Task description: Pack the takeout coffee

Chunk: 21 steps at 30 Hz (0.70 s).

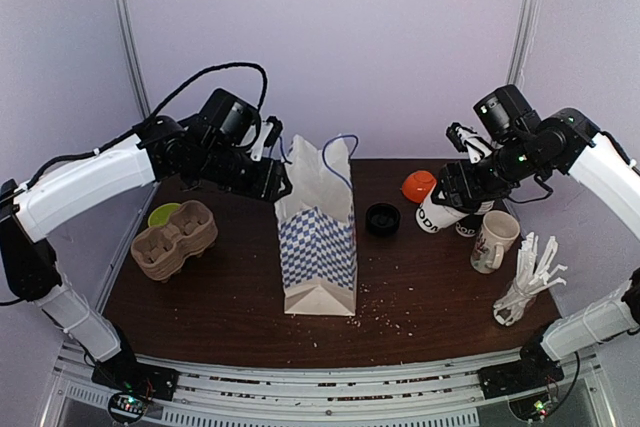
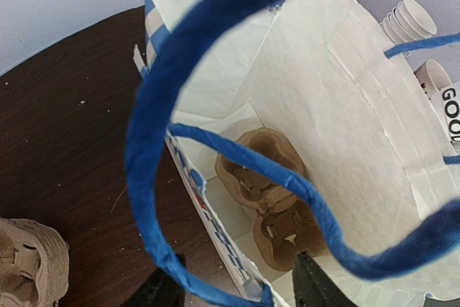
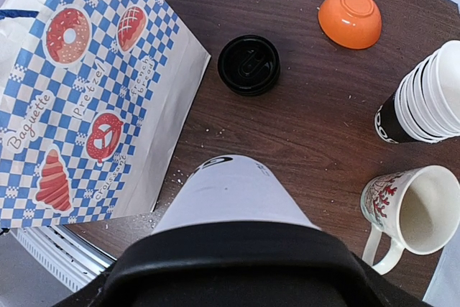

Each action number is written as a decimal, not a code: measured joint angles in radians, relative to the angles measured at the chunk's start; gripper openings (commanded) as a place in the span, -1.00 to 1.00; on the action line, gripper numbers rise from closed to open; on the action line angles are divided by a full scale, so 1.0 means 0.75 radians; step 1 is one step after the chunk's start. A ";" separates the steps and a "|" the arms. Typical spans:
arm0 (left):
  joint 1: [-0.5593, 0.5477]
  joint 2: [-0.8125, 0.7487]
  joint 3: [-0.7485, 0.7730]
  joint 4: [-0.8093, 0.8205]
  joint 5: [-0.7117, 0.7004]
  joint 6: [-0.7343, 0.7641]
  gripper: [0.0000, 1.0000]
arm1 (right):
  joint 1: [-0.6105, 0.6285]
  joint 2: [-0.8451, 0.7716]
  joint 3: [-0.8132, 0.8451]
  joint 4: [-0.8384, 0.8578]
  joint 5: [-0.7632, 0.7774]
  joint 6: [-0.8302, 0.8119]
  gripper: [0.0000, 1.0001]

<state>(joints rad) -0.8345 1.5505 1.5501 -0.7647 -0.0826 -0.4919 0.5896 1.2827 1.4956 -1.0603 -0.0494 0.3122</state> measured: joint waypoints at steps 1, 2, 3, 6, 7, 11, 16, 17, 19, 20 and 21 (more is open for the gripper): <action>-0.005 0.000 0.000 -0.005 -0.001 0.003 -0.20 | 0.000 -0.001 0.000 0.000 0.000 0.002 0.68; -0.008 0.001 0.000 -0.008 -0.001 0.005 -0.32 | 0.000 -0.001 0.000 0.000 -0.001 0.002 0.68; -0.013 0.001 0.000 -0.010 -0.002 0.002 -0.44 | 0.001 -0.001 0.000 0.000 -0.001 0.002 0.68; -0.023 0.008 0.000 -0.011 -0.007 0.009 -0.81 | 0.001 -0.001 0.002 -0.002 -0.001 0.003 0.67; -0.027 0.011 0.001 -0.011 -0.008 0.013 -0.94 | 0.002 -0.001 0.005 -0.005 -0.001 0.003 0.67; -0.043 0.017 0.001 -0.016 -0.010 0.028 -1.00 | 0.009 -0.001 0.036 -0.018 -0.001 0.009 0.66; -0.065 0.017 0.036 -0.034 -0.039 0.046 -1.00 | 0.014 -0.001 0.138 -0.042 0.001 0.013 0.65; -0.070 0.017 0.049 -0.040 -0.052 0.053 -1.00 | 0.015 0.000 0.160 -0.047 0.001 0.013 0.65; -0.084 0.017 0.088 -0.071 -0.084 0.071 -1.00 | 0.018 0.001 0.220 -0.057 0.003 0.014 0.65; -0.091 0.017 0.109 -0.082 -0.098 0.078 -1.00 | 0.020 0.001 0.244 -0.060 0.004 0.014 0.64; -0.100 0.017 0.137 -0.100 -0.113 0.086 -1.00 | 0.023 0.002 0.273 -0.066 0.005 0.014 0.64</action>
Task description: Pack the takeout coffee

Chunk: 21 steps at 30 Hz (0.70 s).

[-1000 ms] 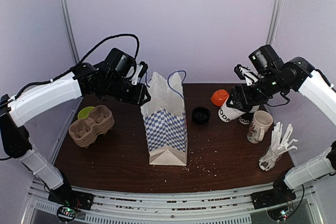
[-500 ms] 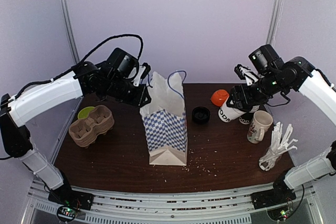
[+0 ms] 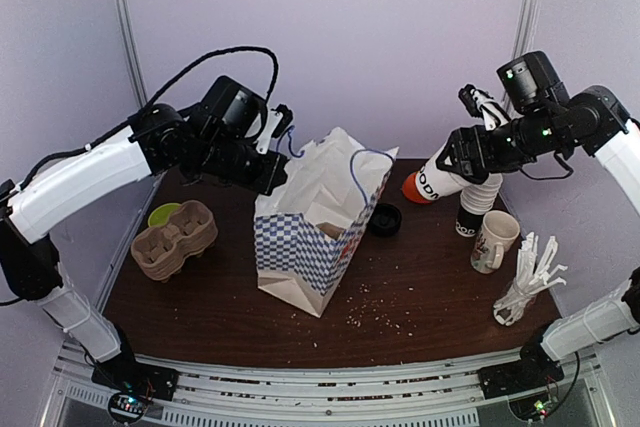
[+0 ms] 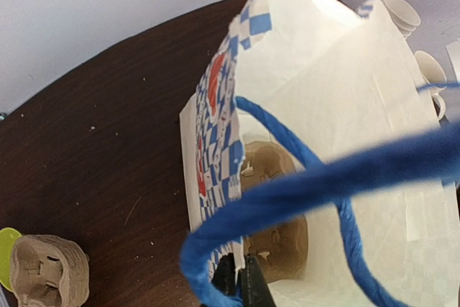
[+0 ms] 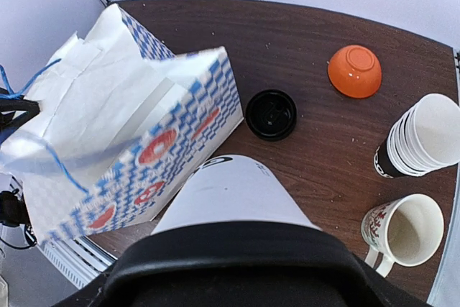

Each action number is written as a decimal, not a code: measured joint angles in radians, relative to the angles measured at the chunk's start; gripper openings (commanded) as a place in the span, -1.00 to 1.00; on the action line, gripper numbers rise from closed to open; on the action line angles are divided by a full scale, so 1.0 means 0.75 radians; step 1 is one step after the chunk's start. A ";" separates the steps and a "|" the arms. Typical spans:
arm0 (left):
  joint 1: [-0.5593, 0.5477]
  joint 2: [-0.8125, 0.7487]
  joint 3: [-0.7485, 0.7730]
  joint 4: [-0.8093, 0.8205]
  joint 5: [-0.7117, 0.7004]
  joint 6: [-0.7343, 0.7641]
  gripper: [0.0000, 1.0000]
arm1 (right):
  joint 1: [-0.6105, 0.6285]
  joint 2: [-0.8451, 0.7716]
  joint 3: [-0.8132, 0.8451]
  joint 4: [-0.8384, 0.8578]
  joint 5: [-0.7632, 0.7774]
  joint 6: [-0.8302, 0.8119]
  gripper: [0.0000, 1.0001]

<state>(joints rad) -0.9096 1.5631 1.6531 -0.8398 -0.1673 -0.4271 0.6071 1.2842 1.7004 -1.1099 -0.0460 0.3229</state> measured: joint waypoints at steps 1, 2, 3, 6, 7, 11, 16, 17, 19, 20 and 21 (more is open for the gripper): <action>-0.010 0.000 0.026 -0.008 -0.015 0.007 -1.00 | 0.004 0.002 0.022 -0.003 0.001 0.001 0.64; -0.021 -0.001 0.050 -0.012 -0.026 0.015 -1.00 | 0.008 0.007 0.050 -0.007 0.001 0.002 0.64; -0.032 -0.003 0.066 -0.011 -0.037 0.020 -1.00 | 0.014 0.013 0.076 -0.009 0.002 0.003 0.64; -0.069 -0.009 0.077 -0.013 -0.071 0.035 -1.00 | 0.024 0.035 0.144 -0.017 0.004 0.004 0.63; -0.087 -0.009 0.077 -0.018 -0.087 0.039 -1.00 | 0.028 0.043 0.168 -0.020 0.005 0.004 0.63; -0.159 0.001 0.071 -0.037 -0.141 0.041 -1.00 | 0.040 0.084 0.280 -0.030 0.003 0.009 0.62; -0.192 0.004 0.053 -0.041 -0.180 0.028 -1.00 | 0.106 0.118 0.378 -0.028 -0.025 0.021 0.61; -0.192 0.004 0.052 -0.041 -0.186 0.023 -1.00 | 0.131 0.123 0.390 -0.029 -0.027 0.024 0.61; -0.192 0.004 0.052 -0.041 -0.196 0.016 -1.00 | 0.187 0.136 0.403 -0.029 -0.031 0.028 0.61; -0.192 0.004 0.052 -0.041 -0.198 0.012 -1.00 | 0.216 0.146 0.408 -0.028 -0.031 0.030 0.61; -0.192 0.004 0.052 -0.041 -0.198 0.009 -1.00 | 0.245 0.157 0.410 -0.027 -0.031 0.032 0.61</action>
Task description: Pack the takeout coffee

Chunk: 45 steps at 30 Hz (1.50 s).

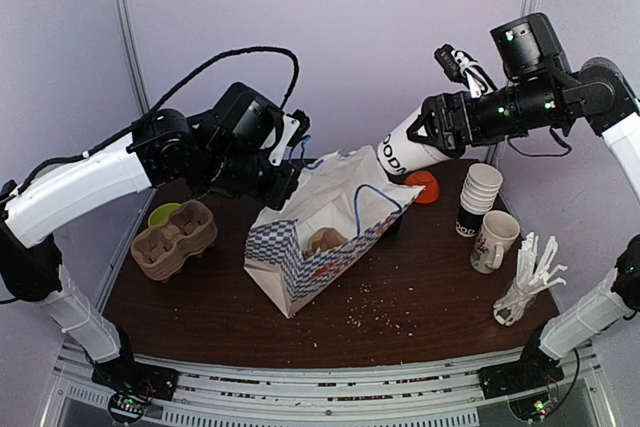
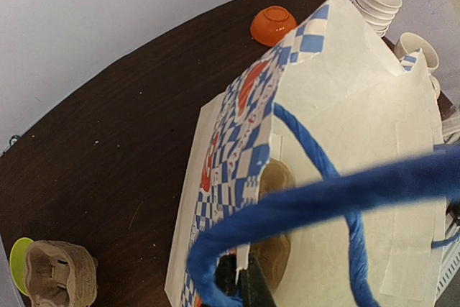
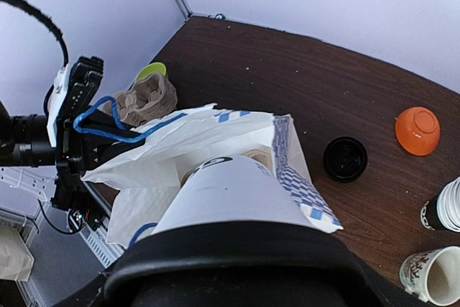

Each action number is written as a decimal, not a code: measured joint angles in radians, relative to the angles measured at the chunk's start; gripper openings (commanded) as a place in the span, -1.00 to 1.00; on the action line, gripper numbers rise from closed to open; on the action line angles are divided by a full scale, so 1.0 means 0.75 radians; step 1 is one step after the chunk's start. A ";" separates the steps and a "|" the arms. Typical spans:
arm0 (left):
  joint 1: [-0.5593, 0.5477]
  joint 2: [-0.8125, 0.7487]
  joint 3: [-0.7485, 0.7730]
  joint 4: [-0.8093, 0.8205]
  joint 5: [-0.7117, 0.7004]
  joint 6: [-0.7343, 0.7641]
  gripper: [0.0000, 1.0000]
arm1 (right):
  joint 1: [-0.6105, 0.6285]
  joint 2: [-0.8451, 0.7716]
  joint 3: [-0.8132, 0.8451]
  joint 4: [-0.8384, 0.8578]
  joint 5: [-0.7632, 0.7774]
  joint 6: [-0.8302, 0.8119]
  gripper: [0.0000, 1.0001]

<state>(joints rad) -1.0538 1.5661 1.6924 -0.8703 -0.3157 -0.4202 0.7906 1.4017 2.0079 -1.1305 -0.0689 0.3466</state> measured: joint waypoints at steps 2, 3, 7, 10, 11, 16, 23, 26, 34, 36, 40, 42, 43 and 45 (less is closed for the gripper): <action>0.000 0.000 0.000 0.000 0.001 -0.005 -1.00 | 0.049 0.027 0.002 0.002 0.002 0.002 0.60; 0.000 0.000 0.000 0.000 0.001 -0.007 -1.00 | 0.075 0.046 0.003 0.005 0.005 0.002 0.60; -0.003 0.000 0.000 -0.001 0.003 -0.012 -1.00 | 0.134 0.136 0.017 0.012 0.016 0.003 0.60; -0.007 0.000 0.000 -0.001 0.007 -0.017 -1.00 | 0.151 0.187 0.048 0.028 0.017 0.004 0.60; -0.009 0.000 -0.001 -0.001 0.008 -0.021 -1.00 | 0.156 0.199 0.055 0.035 0.017 0.006 0.60; -0.016 -0.002 -0.017 0.006 0.014 -0.036 -1.00 | 0.230 0.238 0.065 0.058 0.032 0.006 0.60; -0.022 -0.035 -0.080 0.010 0.048 -0.072 -1.00 | 0.300 0.239 -0.173 0.160 0.040 0.007 0.59; -0.026 -0.079 -0.101 0.013 0.063 -0.086 -1.00 | 0.318 0.239 -0.282 0.185 0.040 0.007 0.59; -0.042 -0.258 -0.203 0.045 0.153 -0.113 -1.00 | 0.421 0.183 -0.442 0.256 0.024 0.026 0.59; -0.052 -0.291 -0.236 0.064 0.178 -0.116 -1.00 | 0.452 0.141 -0.494 0.284 0.021 0.036 0.59; -0.085 -0.344 -0.309 0.101 0.237 -0.122 -1.00 | 0.506 0.078 -0.610 0.341 0.021 0.056 0.58; -0.103 -0.361 -0.340 0.119 0.262 -0.127 -1.00 | 0.534 0.075 -0.655 0.360 0.050 0.065 0.58; -0.111 -0.369 -0.354 0.126 0.274 -0.130 -1.00 | 0.547 0.078 -0.668 0.364 0.070 0.067 0.58; -0.127 -0.385 -0.379 0.142 0.298 -0.137 -1.00 | 0.574 0.089 -0.673 0.369 0.121 0.066 0.57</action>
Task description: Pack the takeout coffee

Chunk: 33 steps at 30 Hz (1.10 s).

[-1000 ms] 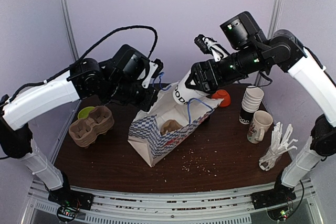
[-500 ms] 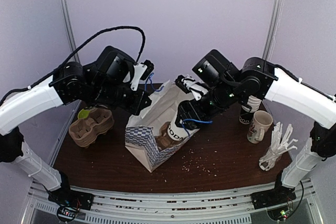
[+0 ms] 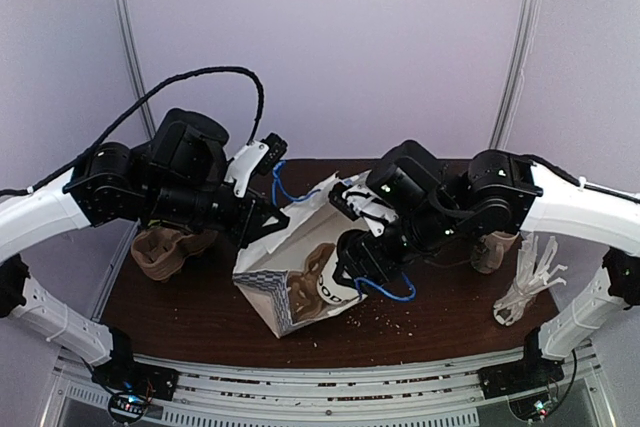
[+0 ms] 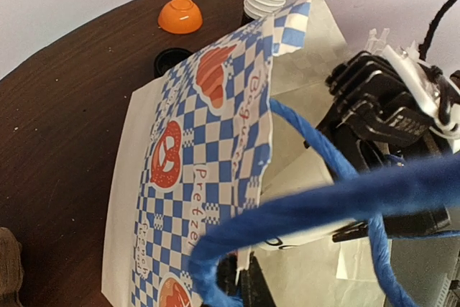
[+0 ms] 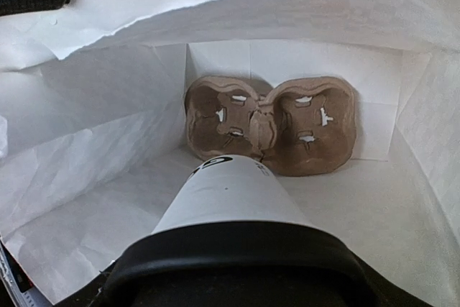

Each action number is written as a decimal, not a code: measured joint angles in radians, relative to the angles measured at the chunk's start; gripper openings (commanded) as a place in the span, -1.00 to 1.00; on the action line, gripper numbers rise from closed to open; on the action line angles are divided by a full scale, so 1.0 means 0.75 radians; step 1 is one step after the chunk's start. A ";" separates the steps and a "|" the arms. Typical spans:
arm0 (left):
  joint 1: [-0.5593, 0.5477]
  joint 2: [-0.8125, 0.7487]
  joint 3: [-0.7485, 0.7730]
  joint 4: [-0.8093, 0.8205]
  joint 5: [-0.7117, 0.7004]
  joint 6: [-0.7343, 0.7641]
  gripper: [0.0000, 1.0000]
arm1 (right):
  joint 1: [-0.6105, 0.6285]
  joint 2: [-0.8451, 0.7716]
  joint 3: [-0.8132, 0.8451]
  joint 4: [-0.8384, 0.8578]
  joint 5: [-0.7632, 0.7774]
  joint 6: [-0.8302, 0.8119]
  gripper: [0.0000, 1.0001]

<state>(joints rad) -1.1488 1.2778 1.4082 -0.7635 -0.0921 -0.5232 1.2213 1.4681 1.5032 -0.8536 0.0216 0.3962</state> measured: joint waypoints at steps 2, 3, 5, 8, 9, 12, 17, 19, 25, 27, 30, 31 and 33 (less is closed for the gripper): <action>-0.013 -0.013 -0.014 0.014 0.017 -0.010 -1.00 | 0.029 0.011 0.001 0.020 0.042 -0.006 0.58; -0.018 -0.019 -0.016 0.016 0.024 -0.014 -1.00 | 0.047 0.020 0.002 0.027 0.063 -0.010 0.58; -0.025 -0.027 -0.017 0.021 0.033 -0.025 -1.00 | 0.080 0.040 0.003 0.040 0.079 -0.020 0.59; -0.030 -0.039 -0.016 0.029 0.034 -0.035 -1.00 | 0.123 0.064 -0.002 0.058 0.078 -0.042 0.59; -0.030 -0.040 -0.015 0.031 0.034 -0.035 -1.00 | 0.135 0.064 -0.011 0.067 0.073 -0.045 0.58; -0.030 -0.041 -0.010 0.035 0.033 -0.034 -1.00 | 0.166 0.060 -0.056 0.100 0.053 -0.046 0.58; -0.031 -0.037 0.023 0.036 0.034 -0.015 -1.00 | 0.217 0.044 -0.192 0.167 0.024 -0.039 0.58; -0.035 -0.030 0.028 0.036 0.036 -0.003 -1.00 | 0.228 0.022 -0.257 0.204 0.025 -0.033 0.58; -0.096 0.017 0.031 0.038 0.039 0.027 -1.00 | 0.234 -0.047 -0.337 0.287 0.105 0.001 0.59; -0.117 0.032 0.035 0.038 0.039 0.036 -1.00 | 0.234 -0.071 -0.343 0.307 0.166 0.017 0.59; -0.142 0.043 0.037 0.039 0.039 0.042 -1.00 | 0.234 -0.114 -0.368 0.351 0.279 0.042 0.59; -0.148 0.044 0.037 0.040 0.039 0.043 -1.00 | 0.234 -0.127 -0.376 0.361 0.306 0.048 0.59; -0.163 0.047 0.038 0.040 0.039 0.046 -1.00 | 0.234 -0.155 -0.402 0.388 0.359 0.061 0.59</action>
<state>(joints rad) -1.2709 1.3128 1.4364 -0.7338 -0.0631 -0.4885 1.3968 1.3521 1.2015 -0.5625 0.2905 0.4419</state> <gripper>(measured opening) 0.007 0.845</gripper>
